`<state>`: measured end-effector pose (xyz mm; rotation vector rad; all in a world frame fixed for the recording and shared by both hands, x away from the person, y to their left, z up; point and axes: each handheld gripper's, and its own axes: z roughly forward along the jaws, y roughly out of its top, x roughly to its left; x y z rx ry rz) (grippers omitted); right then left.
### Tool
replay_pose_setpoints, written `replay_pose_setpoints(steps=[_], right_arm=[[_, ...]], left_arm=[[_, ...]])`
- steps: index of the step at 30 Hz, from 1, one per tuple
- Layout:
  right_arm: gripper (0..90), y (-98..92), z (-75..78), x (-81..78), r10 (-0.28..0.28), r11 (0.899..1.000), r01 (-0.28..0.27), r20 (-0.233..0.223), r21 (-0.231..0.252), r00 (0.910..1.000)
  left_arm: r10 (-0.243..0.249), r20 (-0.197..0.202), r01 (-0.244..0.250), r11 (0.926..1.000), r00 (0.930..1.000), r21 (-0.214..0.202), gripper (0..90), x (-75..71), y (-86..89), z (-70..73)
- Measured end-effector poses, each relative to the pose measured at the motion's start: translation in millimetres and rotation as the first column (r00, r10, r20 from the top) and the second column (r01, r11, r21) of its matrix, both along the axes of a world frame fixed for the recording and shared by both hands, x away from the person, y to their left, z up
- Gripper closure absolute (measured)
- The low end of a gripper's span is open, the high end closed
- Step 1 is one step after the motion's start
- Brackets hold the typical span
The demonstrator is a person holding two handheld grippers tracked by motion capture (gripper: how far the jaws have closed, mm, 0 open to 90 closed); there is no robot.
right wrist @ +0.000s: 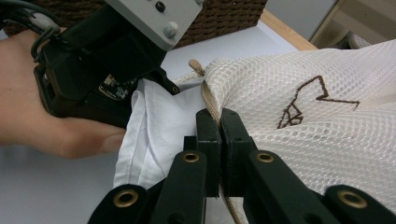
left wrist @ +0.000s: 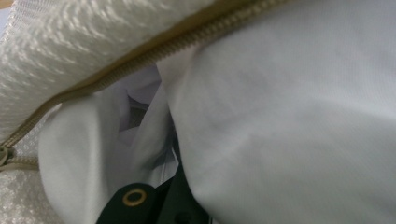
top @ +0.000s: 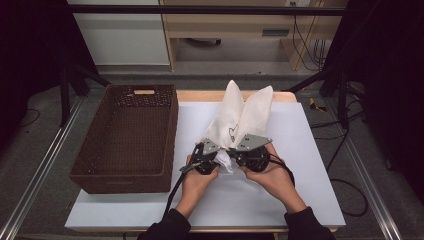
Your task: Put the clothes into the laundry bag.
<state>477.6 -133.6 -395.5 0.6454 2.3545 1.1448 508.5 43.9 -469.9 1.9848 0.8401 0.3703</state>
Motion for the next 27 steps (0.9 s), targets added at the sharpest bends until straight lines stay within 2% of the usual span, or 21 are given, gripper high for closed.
replay_pose_setpoints(steps=[3,9,17,22,27], right_arm=[[88.1,-0.2,-1.8,-1.2,-0.002,1.000,0.002,-0.001,0.002,1.0000],[88.1,-2.7,-8.2,-0.5,-0.017,1.000,0.017,-0.013,0.006,0.9998],[88.0,-8.1,-23.9,0.2,-0.045,0.999,0.045,-0.023,0.005,0.9987],[88.2,-4.2,-27.5,-3.2,-0.030,1.000,0.030,-0.026,0.006,0.9992],[88.3,-2.9,-29.2,-6.3,-0.021,1.000,0.021,-0.030,0.007,0.9993]], left_arm=[[0.016,0.001,-0.016,0.9998,0.9999,-0.014,90.0,2.4,-0.4,-0.8],[0.033,0.011,-0.032,0.9994,0.9994,-0.014,90.0,5.7,-1.5,-0.3],[0.067,0.026,-0.067,0.9977,0.9974,-0.013,90.0,11.2,-5.2,-5.3],[0.110,0.033,-0.109,0.9935,0.9934,-0.033,90.0,16.2,-3.8,-8.5],[0.152,0.060,-0.149,0.9877,0.9866,-0.046,90.0,20.0,-3.0,-10.9]])
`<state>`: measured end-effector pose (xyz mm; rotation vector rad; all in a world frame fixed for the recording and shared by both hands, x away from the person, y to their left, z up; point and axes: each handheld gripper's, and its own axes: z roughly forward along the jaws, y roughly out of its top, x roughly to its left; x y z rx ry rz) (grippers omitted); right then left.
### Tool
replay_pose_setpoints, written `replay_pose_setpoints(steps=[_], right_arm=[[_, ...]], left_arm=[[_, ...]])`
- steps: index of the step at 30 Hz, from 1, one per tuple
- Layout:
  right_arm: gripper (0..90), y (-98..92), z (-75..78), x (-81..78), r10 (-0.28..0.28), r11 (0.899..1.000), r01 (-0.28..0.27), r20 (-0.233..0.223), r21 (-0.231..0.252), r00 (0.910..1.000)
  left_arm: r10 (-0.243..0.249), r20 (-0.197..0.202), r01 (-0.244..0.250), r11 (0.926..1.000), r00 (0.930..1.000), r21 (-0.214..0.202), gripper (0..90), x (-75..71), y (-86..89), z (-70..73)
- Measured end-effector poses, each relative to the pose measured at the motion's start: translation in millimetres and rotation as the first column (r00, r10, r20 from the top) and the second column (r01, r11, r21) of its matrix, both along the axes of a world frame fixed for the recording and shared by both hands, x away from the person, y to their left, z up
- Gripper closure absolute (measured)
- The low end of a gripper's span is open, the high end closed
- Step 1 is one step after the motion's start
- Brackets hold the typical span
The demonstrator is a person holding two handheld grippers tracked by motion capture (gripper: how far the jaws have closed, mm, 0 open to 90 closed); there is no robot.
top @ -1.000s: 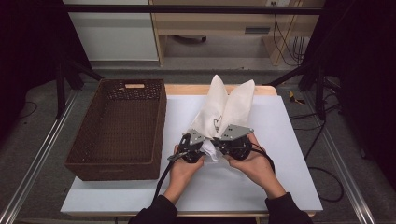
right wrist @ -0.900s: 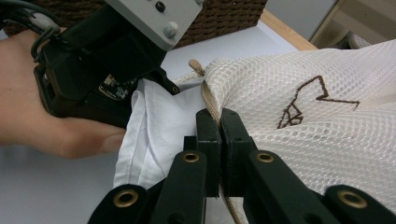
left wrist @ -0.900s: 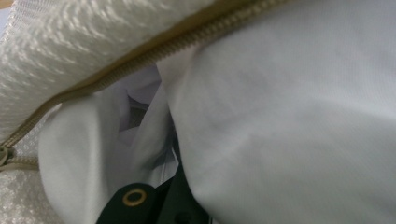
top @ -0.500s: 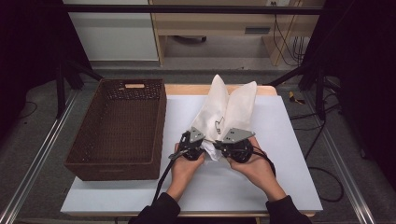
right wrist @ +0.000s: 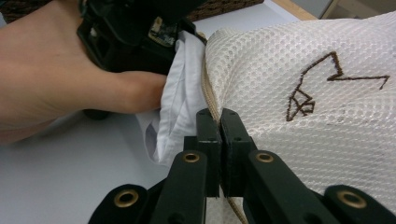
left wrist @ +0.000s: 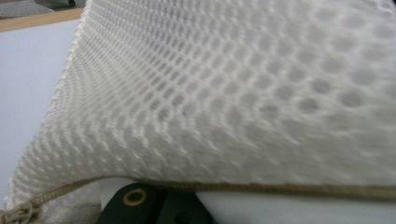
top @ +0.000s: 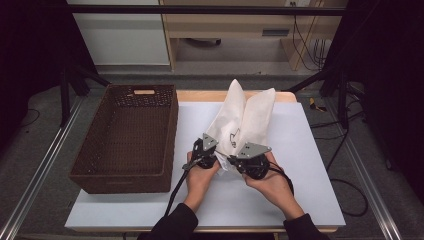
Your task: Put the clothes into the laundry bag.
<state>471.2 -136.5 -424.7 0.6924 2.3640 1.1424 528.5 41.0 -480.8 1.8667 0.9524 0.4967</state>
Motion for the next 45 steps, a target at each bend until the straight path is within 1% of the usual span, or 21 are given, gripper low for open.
replay_pose_setpoints(steps=[4,8,9,11,16,17,20,22,23,24,25,26,27,28,30,31,35,37,39,42,45], right_arm=[[88.3,-0.7,-3.4,-2.4,-0.002,1.000,0.002,-0.007,-0.005,1.0000],[88.3,-0.4,-3.3,-2.5,0.001,1.000,-0.001,-0.005,0.003,1.0000],[88.3,0.9,-1.2,-3.0,0.009,1.000,-0.009,-0.002,0.003,1.0000],[88.3,2.1,0.7,-3.7,0.017,1.000,-0.017,0.001,-0.001,0.9999],[88.3,3.4,6.0,-6.3,0.036,0.999,-0.036,0.004,-0.003,0.9993],[88.3,3.4,6.5,-7.2,0.039,0.999,-0.039,0.003,-0.001,0.9992],[88.3,2.6,7.7,-10.0,0.046,0.999,-0.046,-0.001,0.007,0.9990],[88.3,0.8,8.8,-15.9,0.064,0.998,-0.064,-0.009,0.011,0.9979],[88.2,0.0,9.2,-18.1,0.071,0.997,-0.071,-0.012,0.015,0.9974],[88.2,0.0,9.2,-18.1,0.071,0.997,-0.071,-0.012,0.015,0.9974],[88.2,-2.2,10.9,-23.9,0.087,0.996,-0.087,-0.018,0.020,0.9960],[88.3,-3.2,11.7,-25.7,0.093,0.996,-0.092,-0.019,0.021,0.9955],[88.3,-4.7,12.9,-28.2,0.099,0.995,-0.098,-0.021,0.029,0.9949],[88.3,-4.7,12.9,-28.2,0.099,0.995,-0.098,-0.021,0.029,0.9949],[88.3,-10.9,17.5,-34.8,0.119,0.992,-0.118,-0.024,0.045,0.9926],[88.3,-12.3,18.3,-35.5,0.122,0.992,-0.121,-0.023,0.047,0.9923],[88.3,-16.1,19.8,-35.0,0.115,0.993,-0.114,-0.022,0.044,0.9931],[88.3,-17.2,18.9,-30.9,0.109,0.993,-0.107,-0.025,0.048,0.9938],[88.2,-16.4,17.9,-29.3,0.108,0.993,-0.107,-0.028,0.052,0.9938],[88.3,-14.5,15.6,-27.8,0.108,0.993,-0.107,-0.026,0.048,0.9938],[88.3,-13.6,14.3,-26.7,0.099,0.994,-0.098,-0.021,0.046,0.9949]], left_arm=[[-0.004,0.003,0.004,0.9999,1.0000,0.010,90.0,-0.8,0.3,-1.4],[-0.011,-0.009,0.011,0.9999,0.9999,-0.004,90.0,-1.4,2.5,-1.5],[-0.014,-0.013,0.014,0.9999,0.9998,-0.006,90.0,-2.1,3.6,-1.5],[-0.014,-0.018,0.013,0.9996,0.9998,-0.024,90.0,-4.9,4.5,-0.7],[-0.025,-0.016,0.025,0.9994,0.9996,-0.022,90.0,-10.1,5.7,1.6],[-0.030,-0.013,0.029,0.9990,0.9995,-0.034,90.0,-13.3,6.2,2.0],[-0.037,-0.012,0.037,0.9987,0.9992,-0.035,90.0,-18.1,7.1,1.9],[-0.046,-0.011,0.046,0.9982,0.9989,-0.039,90.0,-24.4,7.8,1.3],[-0.054,-0.009,0.054,0.9977,0.9985,-0.040,90.0,-31.6,8.7,0.9],[-0.054,-0.009,0.054,0.9977,0.9985,-0.040,90.0,-31.6,8.7,0.9],[-0.060,-0.014,0.059,0.9971,0.9981,-0.049,90.0,-39.2,9.3,1.2],[-0.066,-0.014,0.065,0.9968,0.9977,-0.046,90.0,-43.2,9.2,1.7],[-0.066,-0.014,0.065,0.9968,0.9977,-0.046,90.0,-43.2,9.2,1.7],[-0.073,-0.013,0.072,0.9966,0.9973,-0.041,90.0,-47.2,8.9,2.1],[-0.090,-0.022,0.090,0.9954,0.9957,-0.034,90.0,-57.1,6.4,2.5],[-0.094,-0.023,0.094,0.9951,0.9953,-0.030,90.0,-58.8,5.1,2.9],[-0.095,-0.027,0.094,0.9951,0.9951,-0.031,90.0,-56.6,-0.1,3.3],[-0.091,-0.035,0.089,0.9950,0.9953,-0.044,90.0,-50.3,-6.7,4.4],[-0.084,-0.020,0.083,0.9963,0.9963,-0.021,90.0,-45.6,-11.2,3.7],[-0.068,-0.013,0.068,0.9973,0.9976,-0.029,90.0,-38.7,-13.3,0.2],[-0.053,0.009,0.054,0.9976,0.9985,-0.043,90.0,-35.3,-14.8,-0.8]])
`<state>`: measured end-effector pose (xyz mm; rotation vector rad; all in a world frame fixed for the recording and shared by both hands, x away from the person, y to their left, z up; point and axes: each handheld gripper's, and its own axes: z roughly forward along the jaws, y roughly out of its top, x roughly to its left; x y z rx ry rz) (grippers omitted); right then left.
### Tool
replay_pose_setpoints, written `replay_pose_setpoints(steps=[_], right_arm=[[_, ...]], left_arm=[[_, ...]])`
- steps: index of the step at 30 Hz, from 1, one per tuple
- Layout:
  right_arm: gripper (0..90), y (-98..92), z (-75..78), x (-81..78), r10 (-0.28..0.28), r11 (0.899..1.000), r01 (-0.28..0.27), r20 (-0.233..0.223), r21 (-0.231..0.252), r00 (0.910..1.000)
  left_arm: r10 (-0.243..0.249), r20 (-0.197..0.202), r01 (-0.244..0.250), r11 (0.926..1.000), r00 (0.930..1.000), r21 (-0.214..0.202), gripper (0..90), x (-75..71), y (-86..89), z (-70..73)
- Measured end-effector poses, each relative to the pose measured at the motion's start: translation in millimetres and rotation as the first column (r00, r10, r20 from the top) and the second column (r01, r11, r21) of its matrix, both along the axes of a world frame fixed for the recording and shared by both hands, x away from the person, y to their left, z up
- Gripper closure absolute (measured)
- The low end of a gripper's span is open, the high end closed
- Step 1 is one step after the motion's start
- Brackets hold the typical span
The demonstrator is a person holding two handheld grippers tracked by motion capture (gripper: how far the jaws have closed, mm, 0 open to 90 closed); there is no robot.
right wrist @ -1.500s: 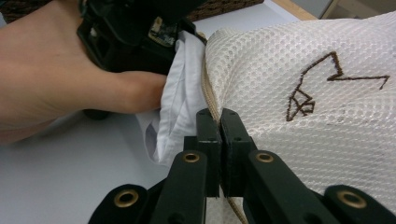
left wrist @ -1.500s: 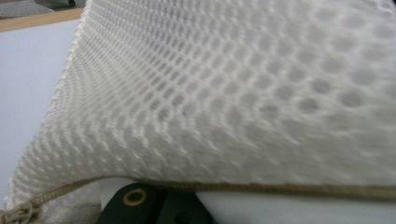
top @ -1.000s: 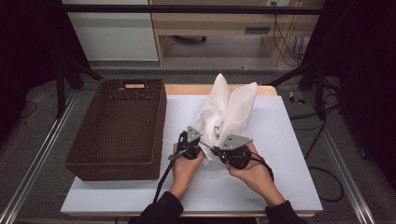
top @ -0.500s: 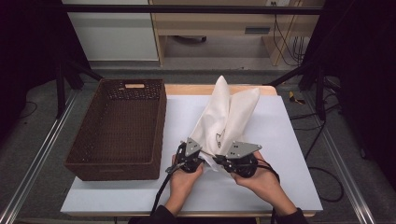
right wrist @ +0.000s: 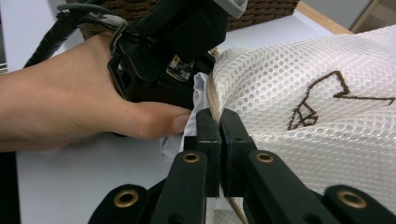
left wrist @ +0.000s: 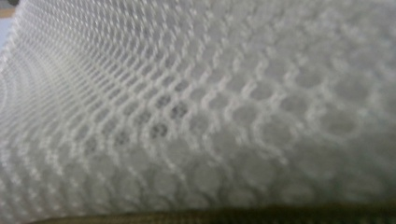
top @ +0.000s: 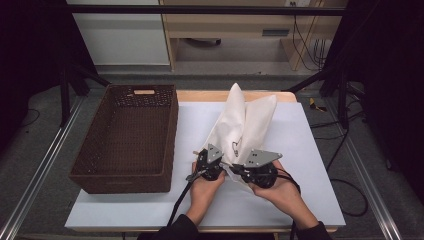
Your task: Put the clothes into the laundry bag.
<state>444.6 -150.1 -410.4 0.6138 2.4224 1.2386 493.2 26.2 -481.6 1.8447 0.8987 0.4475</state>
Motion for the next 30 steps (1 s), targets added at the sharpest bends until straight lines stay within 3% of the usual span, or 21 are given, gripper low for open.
replay_pose_setpoints(steps=[5,13,16,19,20,24,27,30], right_arm=[[88.2,-0.9,-0.1,3.7,-0.011,1.000,0.011,-0.008,0.007,0.9999],[88.2,-2.7,10.0,13.1,-0.038,0.999,0.038,0.006,0.020,0.9993],[88.2,-3.4,9.9,17.2,-0.050,0.999,0.049,0.006,0.019,0.9988],[88.2,-5.0,6.2,23.1,-0.071,0.998,0.071,0.001,0.002,0.9975],[88.2,-6.9,2.1,27.7,-0.093,0.995,0.093,0.003,-0.025,0.9957],[88.2,-10.4,-2.5,32.2,-0.117,0.993,0.117,-0.002,-0.032,0.9931],[88.2,-10.8,-3.7,33.5,-0.123,0.992,0.123,-0.003,-0.030,0.9923],[88.2,-10.2,-3.6,33.2,-0.123,0.992,0.123,0.001,-0.031,0.9923]], left_arm=[[0.012,0.015,-0.012,0.9994,0.9998,-0.034,90.0,3.8,-1.1,0.7],[0.006,0.028,-0.004,0.9990,0.9996,-0.045,90.0,12.9,-4.5,3.4],[0.006,0.012,-0.005,0.9985,0.9999,-0.055,90.0,17.9,-6.4,1.7],[-0.013,-0.021,0.012,0.9993,0.9997,-0.037,90.0,22.3,-7.5,-0.7],[-0.025,-0.034,0.024,0.9995,0.9991,-0.021,90.0,22.1,-5.5,-1.4],[-0.040,-0.026,0.040,0.9992,0.9989,-0.009,90.0,15.4,-0.4,2.1],[-0.069,-0.016,0.070,0.9971,0.9975,0.029,90.0,1.9,10.7,8.5],[-0.072,-0.016,0.072,0.9968,0.9973,0.033,90.0,-7.1,19.3,11.1]])
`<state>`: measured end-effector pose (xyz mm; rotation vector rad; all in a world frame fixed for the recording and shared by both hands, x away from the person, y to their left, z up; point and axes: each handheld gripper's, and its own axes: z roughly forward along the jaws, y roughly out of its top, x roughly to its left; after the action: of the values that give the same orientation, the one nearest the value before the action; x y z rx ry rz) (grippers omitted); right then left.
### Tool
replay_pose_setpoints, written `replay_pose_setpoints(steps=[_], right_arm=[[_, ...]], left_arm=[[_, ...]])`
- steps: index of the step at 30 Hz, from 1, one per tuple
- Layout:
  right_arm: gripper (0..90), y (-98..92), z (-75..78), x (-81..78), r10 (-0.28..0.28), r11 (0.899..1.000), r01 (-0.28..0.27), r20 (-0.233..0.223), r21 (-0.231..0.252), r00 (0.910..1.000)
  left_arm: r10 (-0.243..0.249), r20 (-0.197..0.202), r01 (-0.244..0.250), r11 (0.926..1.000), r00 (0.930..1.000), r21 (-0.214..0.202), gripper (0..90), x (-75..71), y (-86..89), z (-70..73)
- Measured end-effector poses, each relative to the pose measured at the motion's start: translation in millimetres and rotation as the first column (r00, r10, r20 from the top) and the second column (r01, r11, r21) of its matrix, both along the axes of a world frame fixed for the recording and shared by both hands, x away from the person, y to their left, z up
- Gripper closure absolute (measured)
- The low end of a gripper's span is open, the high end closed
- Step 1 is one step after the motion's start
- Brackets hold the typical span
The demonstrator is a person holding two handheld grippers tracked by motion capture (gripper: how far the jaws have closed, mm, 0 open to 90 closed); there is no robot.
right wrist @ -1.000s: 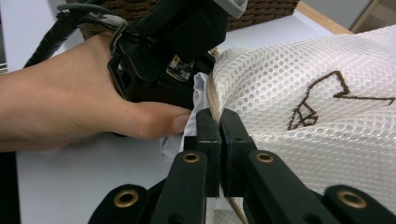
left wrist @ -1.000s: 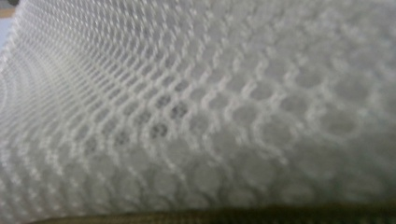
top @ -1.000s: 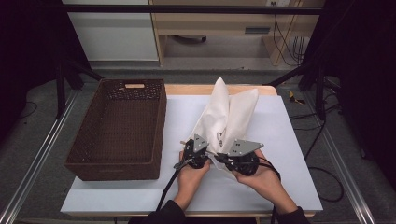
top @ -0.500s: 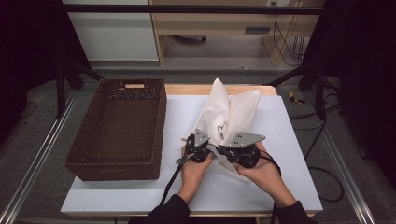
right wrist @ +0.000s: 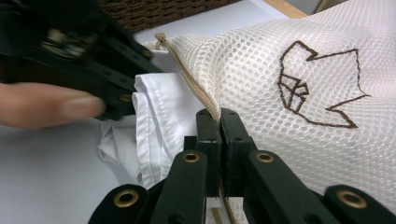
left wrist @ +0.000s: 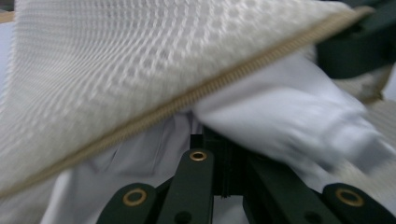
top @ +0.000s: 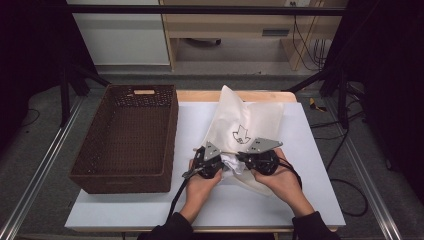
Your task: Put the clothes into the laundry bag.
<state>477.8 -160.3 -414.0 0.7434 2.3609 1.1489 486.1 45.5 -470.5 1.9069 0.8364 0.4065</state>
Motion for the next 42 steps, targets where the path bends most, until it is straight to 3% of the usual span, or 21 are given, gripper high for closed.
replay_pose_setpoints(steps=[3,4,6,9,12,17,23,29,30,36,42], right_arm=[[88.2,1.1,-1.5,0.1,-0.001,1.000,0.001,0.000,0.000,1.0000],[88.2,1.1,-1.5,0.1,-0.001,1.000,0.001,0.000,0.000,1.0000],[88.2,1.9,-2.8,-0.7,0.000,1.000,0.000,0.006,-0.007,1.0000],[88.2,2.1,-1.7,-1.8,0.002,1.000,-0.002,0.010,0.000,0.9999],[88.2,2.4,-2.1,-1.4,0.003,1.000,-0.003,0.008,-0.001,1.0000],[88.2,2.4,-1.7,-1.9,0.007,1.000,-0.007,0.010,0.004,0.9999],[88.2,2.7,-1.3,-2.4,0.011,1.000,-0.011,0.009,0.006,0.9999],[88.2,3.4,-1.2,-3.0,0.016,1.000,-0.016,0.005,0.005,0.9999],[88.2,3.7,-1.4,-3.0,0.016,1.000,-0.016,0.006,0.002,0.9999],[88.2,7.7,-1.1,-3.3,0.028,1.000,-0.028,0.006,-0.003,0.9996],[88.2,7.5,1.2,-2.0,0.028,1.000,-0.028,0.004,-0.006,0.9996]], left_arm=[[-0.009,0.013,0.009,0.9999,0.9999,0.005,90.0,-20.0,15.3,9.1],[-0.009,0.013,0.009,0.9999,0.9999,0.005,90.0,-20.0,15.3,9.1],[-0.013,0.024,0.012,0.9988,0.9996,0.048,90.0,-37.2,26.4,12.8],[-0.007,0.009,0.006,0.9967,0.9999,0.081,90.0,-46.9,34.9,9.7],[0.018,-0.040,-0.012,0.9899,0.9991,0.141,90.0,-55.7,49.2,-1.7],[0.021,-0.093,-0.003,0.9818,0.9954,0.190,90.0,-57.6,53.2,-14.6],[0.032,-0.081,-0.017,0.9835,0.9962,0.180,90.0,-49.9,51.0,-11.8],[0.035,-0.076,-0.024,0.9910,0.9965,0.131,90.0,-38.1,45.7,-7.0],[0.027,-0.067,-0.020,0.9946,0.9974,0.102,90.0,-36.1,42.8,-3.8],[0.013,-0.050,-0.009,0.9970,0.9987,0.077,90.0,-20.5,30.6,3.1],[-0.024,-0.058,0.029,0.9957,0.9980,0.088,90.0,-3.6,18.8,4.9]])
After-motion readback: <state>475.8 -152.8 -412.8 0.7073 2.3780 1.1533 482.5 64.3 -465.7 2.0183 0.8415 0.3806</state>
